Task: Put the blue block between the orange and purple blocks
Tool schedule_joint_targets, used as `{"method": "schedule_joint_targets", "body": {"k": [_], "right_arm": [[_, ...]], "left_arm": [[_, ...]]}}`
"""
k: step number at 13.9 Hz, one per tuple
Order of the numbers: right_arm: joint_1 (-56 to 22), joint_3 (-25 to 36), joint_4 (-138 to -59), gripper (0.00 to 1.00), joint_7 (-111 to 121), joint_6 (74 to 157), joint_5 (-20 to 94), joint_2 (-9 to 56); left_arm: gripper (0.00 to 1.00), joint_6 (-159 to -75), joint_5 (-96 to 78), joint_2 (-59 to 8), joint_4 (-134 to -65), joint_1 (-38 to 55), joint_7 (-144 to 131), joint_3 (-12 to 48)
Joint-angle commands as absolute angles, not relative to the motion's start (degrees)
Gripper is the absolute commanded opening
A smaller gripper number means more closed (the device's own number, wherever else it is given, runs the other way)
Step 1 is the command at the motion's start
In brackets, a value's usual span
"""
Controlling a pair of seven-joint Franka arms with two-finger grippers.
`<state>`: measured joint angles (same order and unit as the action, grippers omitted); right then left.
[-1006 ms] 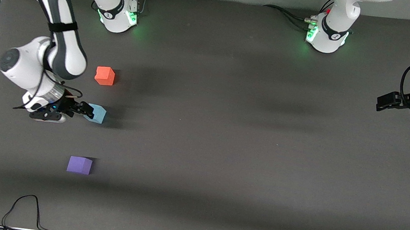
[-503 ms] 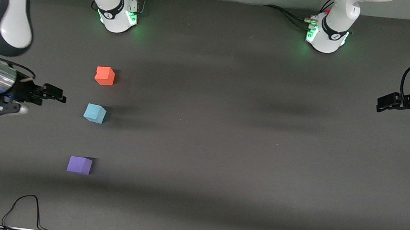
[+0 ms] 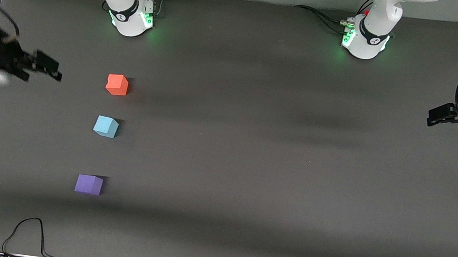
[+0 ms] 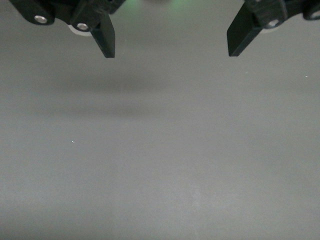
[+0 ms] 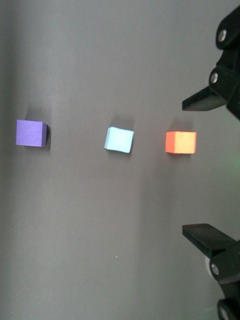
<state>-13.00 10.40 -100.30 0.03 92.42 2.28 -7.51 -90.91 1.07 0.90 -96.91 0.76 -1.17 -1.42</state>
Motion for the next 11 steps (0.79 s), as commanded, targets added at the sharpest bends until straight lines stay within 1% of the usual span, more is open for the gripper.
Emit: {"method": "schedule_joint_targets", "body": {"k": [1, 2, 5, 10, 11], "right_arm": [[-7.1, 5.2, -103.3, 1.0, -0.6, 91.6, 0.2, -12.4], [-3.6, 2.7, -103.3, 1.0, -0.4, 91.6, 0.2, -12.7], [0.4, 2.2, -103.3, 1.0, 1.0, 90.6, 0.3, -12.6], [0.1, 3.2, -103.2, 1.0, 0.8, 90.4, 0.3, -12.8], [-0.9, 3.2, -103.2, 1.0, 0.4, 89.3, 0.3, -12.8]], "left_arm": [[1.0, -89.3, 1.1, 1.3, -95.9, 0.5, -0.9, -1.4], [1.0, -89.4, 1.2, 0.9, -95.9, 0.6, -0.9, -1.4], [1.0, -89.6, 1.1, 0.8, -95.8, 0.5, -0.8, -1.4], [1.0, -90.1, 0.8, 0.2, -95.7, 0.6, -0.8, -1.4], [1.0, -90.0, 0.9, 0.2, -95.6, 0.7, -0.8, -1.3]]}}
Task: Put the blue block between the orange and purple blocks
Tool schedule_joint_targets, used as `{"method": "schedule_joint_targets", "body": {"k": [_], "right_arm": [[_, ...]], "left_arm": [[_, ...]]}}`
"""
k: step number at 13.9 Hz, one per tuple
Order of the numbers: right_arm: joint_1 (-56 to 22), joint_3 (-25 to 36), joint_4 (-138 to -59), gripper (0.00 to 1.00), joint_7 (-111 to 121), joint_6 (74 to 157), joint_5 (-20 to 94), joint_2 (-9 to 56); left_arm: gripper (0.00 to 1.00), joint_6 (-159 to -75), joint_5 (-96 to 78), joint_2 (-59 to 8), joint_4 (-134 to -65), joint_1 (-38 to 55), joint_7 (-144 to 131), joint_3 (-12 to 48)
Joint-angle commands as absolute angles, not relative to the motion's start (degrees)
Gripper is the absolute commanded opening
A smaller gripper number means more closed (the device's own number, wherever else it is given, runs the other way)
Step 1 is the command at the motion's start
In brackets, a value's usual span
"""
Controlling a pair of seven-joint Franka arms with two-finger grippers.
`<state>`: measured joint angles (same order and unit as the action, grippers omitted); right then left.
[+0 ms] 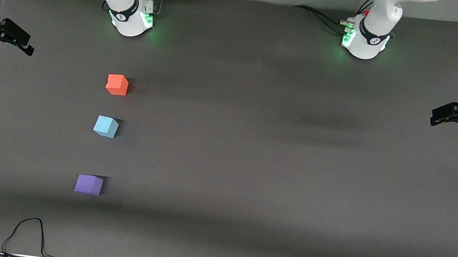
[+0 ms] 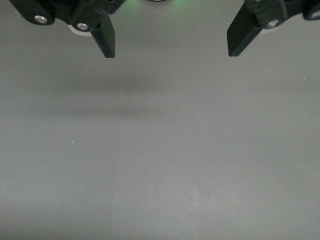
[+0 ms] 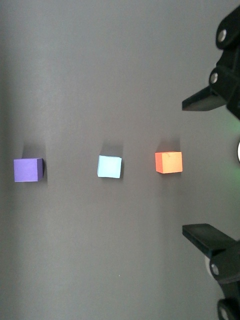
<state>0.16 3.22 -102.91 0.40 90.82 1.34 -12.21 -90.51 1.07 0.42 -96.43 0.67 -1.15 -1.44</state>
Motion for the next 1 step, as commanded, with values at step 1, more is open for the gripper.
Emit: {"method": "schedule_joint_targets", "body": {"k": [1], "right_arm": [[-2.5, 3.3, -103.3, 1.0, -0.3, 88.9, 0.2, -12.9]], "left_arm": [[1.0, -90.1, 0.8, 0.1, -95.5, 0.6, -0.9, -1.3]]}}
